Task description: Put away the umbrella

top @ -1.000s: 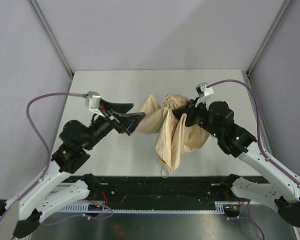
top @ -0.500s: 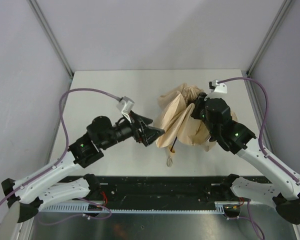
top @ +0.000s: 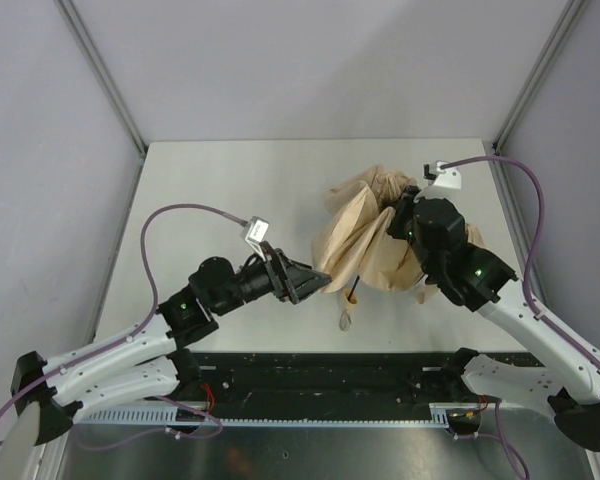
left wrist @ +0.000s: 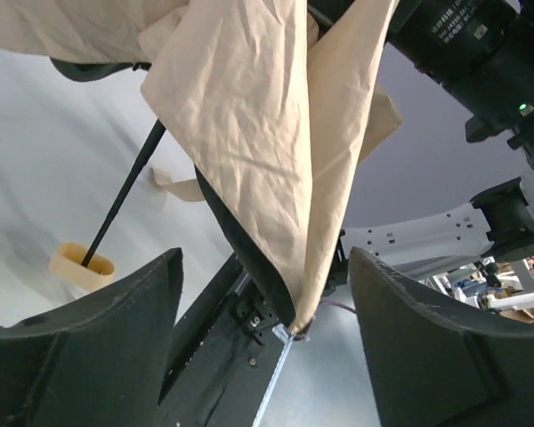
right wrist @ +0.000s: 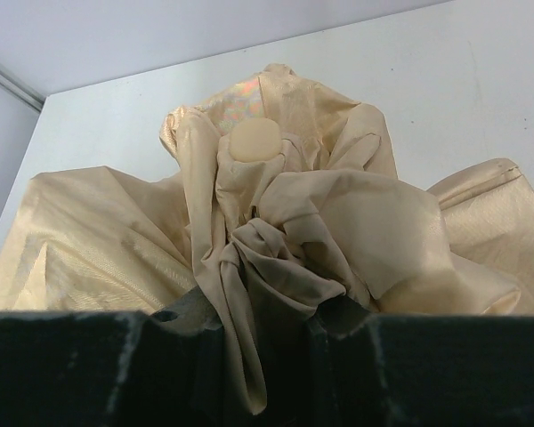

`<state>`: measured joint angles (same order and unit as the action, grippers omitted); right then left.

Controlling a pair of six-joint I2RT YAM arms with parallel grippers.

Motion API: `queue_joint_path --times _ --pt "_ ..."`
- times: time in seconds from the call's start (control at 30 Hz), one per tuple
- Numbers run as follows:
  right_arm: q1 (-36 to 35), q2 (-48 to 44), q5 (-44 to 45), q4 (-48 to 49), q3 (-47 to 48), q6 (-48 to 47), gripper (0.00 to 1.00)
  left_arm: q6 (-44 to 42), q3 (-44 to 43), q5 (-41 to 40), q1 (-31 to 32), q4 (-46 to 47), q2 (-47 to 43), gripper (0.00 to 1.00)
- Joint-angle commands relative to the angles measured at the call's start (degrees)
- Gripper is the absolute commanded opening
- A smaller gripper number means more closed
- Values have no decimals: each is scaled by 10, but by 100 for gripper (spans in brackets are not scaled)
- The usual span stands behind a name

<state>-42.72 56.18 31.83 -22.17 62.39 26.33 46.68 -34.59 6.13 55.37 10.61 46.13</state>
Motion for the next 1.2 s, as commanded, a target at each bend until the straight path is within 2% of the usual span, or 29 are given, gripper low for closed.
queue_joint_path --times 0.0,0.1,0.2,0.3,0.37,0.4,0.43,0.53,0.6,0.67,0.73,0.87,0.93,1.0,1.03,1.1,1.17 --pt "-11 -26 24 43 35 -6 0 29 -18 -22 5 84 18 73" --pt "-17 -32 22 41 35 -9 0 33 -20 -28 4 113 29 66" --pt "-21 -37 23 41 35 -8 0 34 -37 5 4 128 59 59" --pt "-22 -42 21 42 34 -10 0 32 -50 38 5 143 82 44" --pt "-21 -46 16 42 34 -11 0 26 -54 50 4 158 86 26" --pt "-16 -50 -3 46 31 -17 0 22 -49 70 0 190 81 15" --pt "-6 -54 -36 53 26 -24 0 19 -39 97 -8 237 74 7" --pt "46 -76 -221 98 -9 -71 0 24 8 232 -39 484 52 1" --pt "87 -86 -376 134 -33 -97 0 46 22 317 -48 635 50 0" --pt "113 -95 -489 161 -48 -114 0 86 16 375 -50 742 59 0" --pt "122 -104 -535 178 -58 -122 0 118 11 401 -48 814 68 0" --pt "129 -108 -561 202 -62 -106 0 115 30 374 -43 839 59 0" --pt "129 -109 -555 212 -63 -87 0 117 44 343 -44 836 56 12" --pt "129 -113 -532 231 -62 -73 0 131 58 320 -45 832 64 37" --pt "129 -114 -516 232 -60 -70 0 139 64 318 -47 830 69 45" --pt "129 -112 -470 213 -51 -77 0 153 76 324 -53 822 79 54" --pt "130 -102 -432 180 -33 -106 0 172 100 328 -74 812 81 56"
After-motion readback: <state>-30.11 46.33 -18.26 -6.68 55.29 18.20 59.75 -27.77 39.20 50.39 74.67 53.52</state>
